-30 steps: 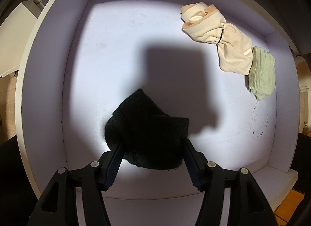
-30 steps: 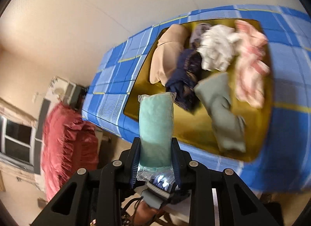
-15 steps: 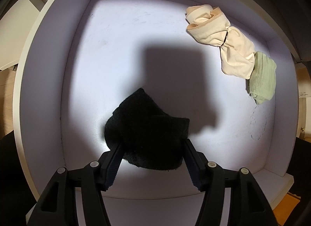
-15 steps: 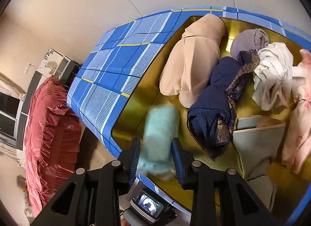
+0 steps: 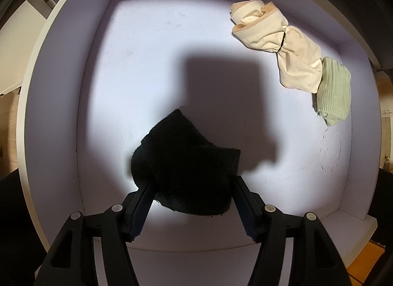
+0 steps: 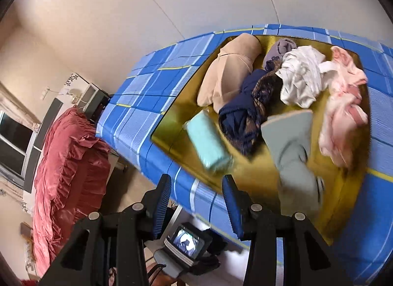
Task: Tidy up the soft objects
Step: 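Open the right tool to drop the bagged mint item into the tray, then bring the right tool back over the drawer toward the green ribbed beanie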
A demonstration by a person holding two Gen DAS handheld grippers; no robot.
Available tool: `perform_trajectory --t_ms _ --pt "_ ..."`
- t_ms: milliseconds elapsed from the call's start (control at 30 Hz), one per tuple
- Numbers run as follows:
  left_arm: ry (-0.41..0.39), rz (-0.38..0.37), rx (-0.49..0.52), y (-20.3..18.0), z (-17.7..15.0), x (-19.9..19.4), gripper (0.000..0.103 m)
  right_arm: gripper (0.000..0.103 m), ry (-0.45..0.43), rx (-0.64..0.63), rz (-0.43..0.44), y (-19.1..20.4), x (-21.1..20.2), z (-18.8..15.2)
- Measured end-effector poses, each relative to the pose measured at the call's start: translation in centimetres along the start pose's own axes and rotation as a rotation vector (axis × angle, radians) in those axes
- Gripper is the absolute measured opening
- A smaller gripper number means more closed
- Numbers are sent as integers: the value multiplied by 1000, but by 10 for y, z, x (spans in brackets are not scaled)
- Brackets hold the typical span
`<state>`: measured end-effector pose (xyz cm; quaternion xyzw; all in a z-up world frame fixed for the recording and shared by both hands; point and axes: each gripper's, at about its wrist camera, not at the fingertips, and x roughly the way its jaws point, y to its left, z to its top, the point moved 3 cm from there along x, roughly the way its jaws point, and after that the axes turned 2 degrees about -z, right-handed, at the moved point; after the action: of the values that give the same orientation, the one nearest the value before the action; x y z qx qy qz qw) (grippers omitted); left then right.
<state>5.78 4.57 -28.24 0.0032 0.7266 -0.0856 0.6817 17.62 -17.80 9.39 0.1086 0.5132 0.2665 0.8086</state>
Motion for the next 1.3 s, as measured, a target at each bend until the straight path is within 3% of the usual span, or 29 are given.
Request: perform_trajectory --t_ms 233,500,667,933,1200,1300 --pt "5 -14 -20 4 -3 7 64 45 13 -38 23 1 -22 -56" --pt "14 -34 -49 12 -7 10 64 46 109 -80 -49 -17 -5 -134" --pt "16 -40 -54 14 -6 14 64 46 232 -17 -157 -50 42 -184" --pt "8 -19 -28 10 -4 16 64 47 391 95 -302 -92 95 -234" --pt "-6 11 4 5 -2 18 64 56 430 274 -414 -135 108 -253" --pt "-9 18 12 4 -1 19 64 58 434 326 -405 -143 113 -257"
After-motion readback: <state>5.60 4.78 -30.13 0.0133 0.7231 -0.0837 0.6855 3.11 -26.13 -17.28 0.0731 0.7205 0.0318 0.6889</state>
